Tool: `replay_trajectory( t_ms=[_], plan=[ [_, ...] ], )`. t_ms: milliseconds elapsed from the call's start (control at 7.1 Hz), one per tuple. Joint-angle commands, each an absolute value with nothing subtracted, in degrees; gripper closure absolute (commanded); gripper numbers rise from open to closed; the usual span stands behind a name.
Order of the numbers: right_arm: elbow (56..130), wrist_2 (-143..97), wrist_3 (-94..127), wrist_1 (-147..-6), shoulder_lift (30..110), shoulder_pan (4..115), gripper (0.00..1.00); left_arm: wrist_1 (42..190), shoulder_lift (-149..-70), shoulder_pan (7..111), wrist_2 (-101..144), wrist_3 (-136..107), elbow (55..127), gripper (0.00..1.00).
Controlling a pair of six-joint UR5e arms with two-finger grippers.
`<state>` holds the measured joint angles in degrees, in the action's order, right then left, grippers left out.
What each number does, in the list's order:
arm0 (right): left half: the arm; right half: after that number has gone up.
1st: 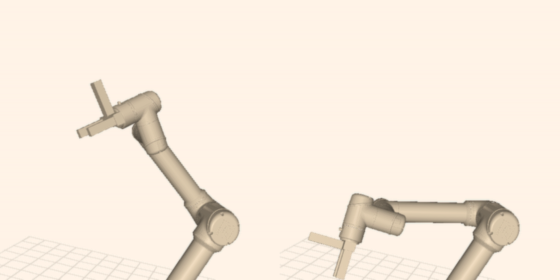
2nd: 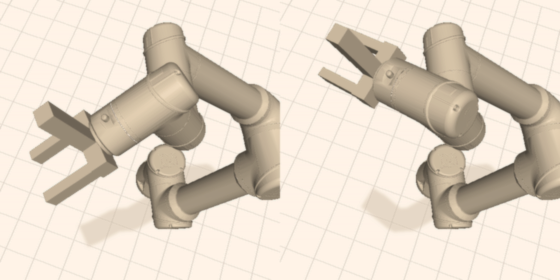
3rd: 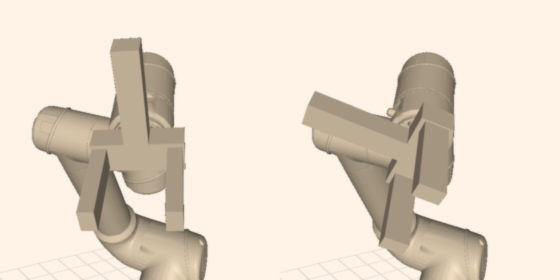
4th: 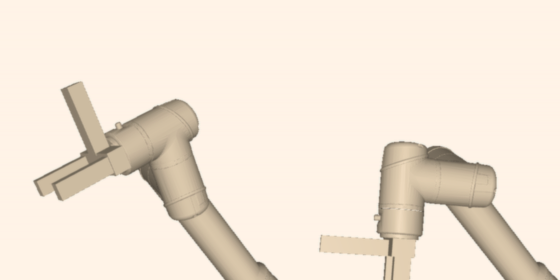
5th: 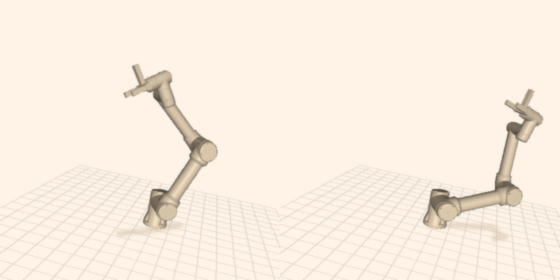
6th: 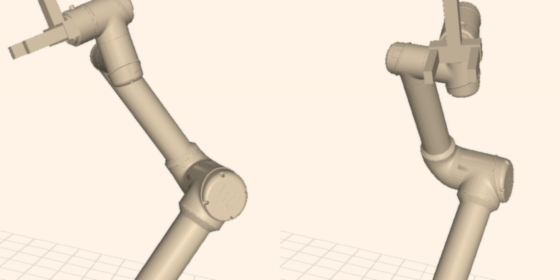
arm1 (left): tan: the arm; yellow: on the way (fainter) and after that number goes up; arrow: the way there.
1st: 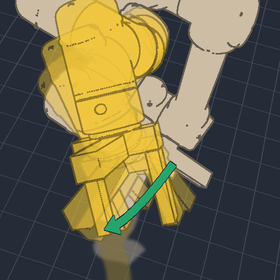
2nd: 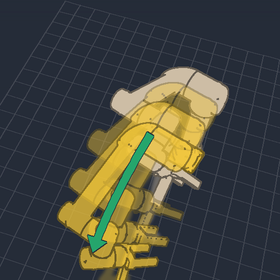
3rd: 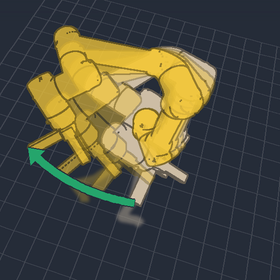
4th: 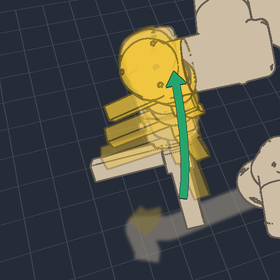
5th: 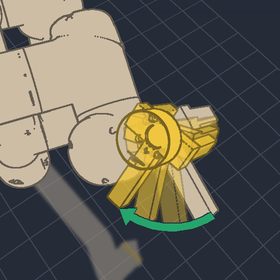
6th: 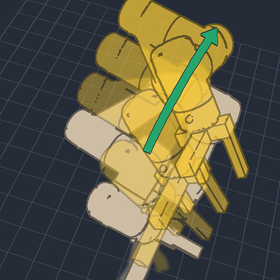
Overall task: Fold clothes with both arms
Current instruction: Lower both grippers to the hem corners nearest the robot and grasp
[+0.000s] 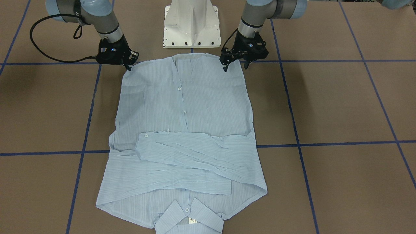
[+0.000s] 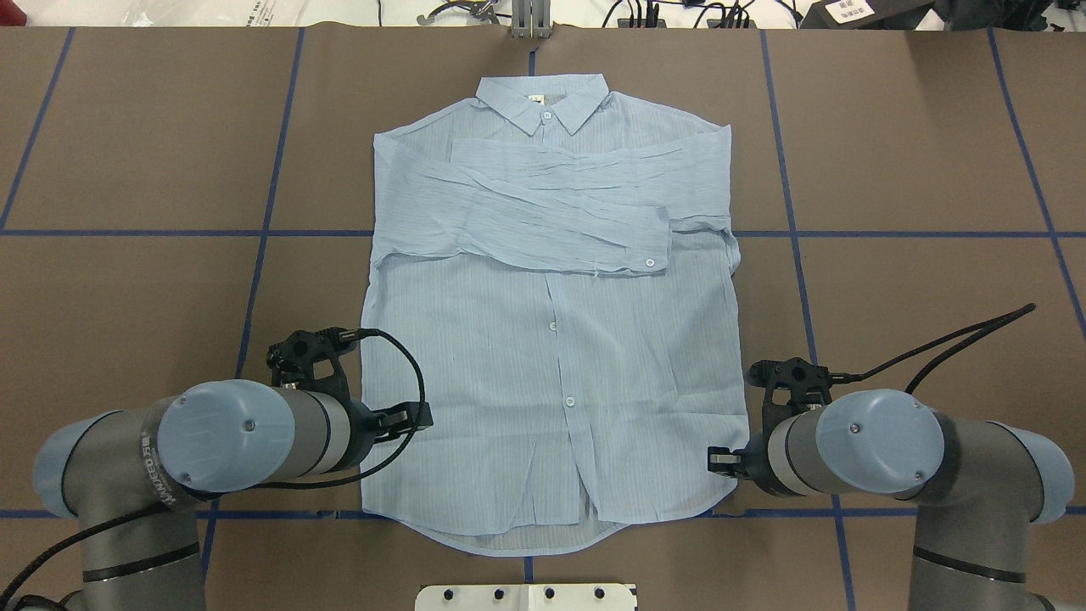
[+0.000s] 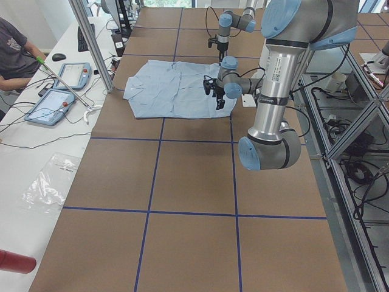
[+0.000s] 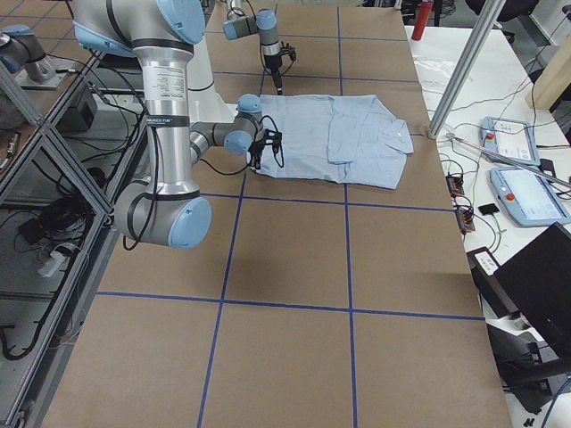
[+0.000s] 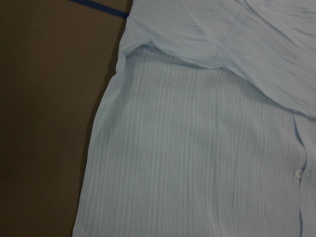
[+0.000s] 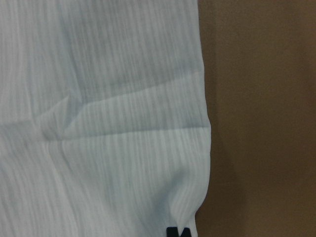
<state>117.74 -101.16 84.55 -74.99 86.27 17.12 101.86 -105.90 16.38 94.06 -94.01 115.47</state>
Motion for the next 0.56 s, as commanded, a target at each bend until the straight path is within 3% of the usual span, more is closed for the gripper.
replay_trajectory(
  t_ms=[0,282,422],
  plan=[
    [118.39,-101.25,84.55,-74.97,86.13,17.31,1.0,101.78,-103.89,14.42,94.22,-94.31,115.4,0.13],
    [118.39,-101.25,84.55,-74.97,86.13,17.66,1.0,101.69,-103.62,13.63,94.22,-94.31,114.96,0.38],
    [118.39,-101.25,84.55,-74.97,86.13,17.75,1.0,101.69,-103.62,13.54,94.31,-94.31,114.87,0.44]
  ],
)
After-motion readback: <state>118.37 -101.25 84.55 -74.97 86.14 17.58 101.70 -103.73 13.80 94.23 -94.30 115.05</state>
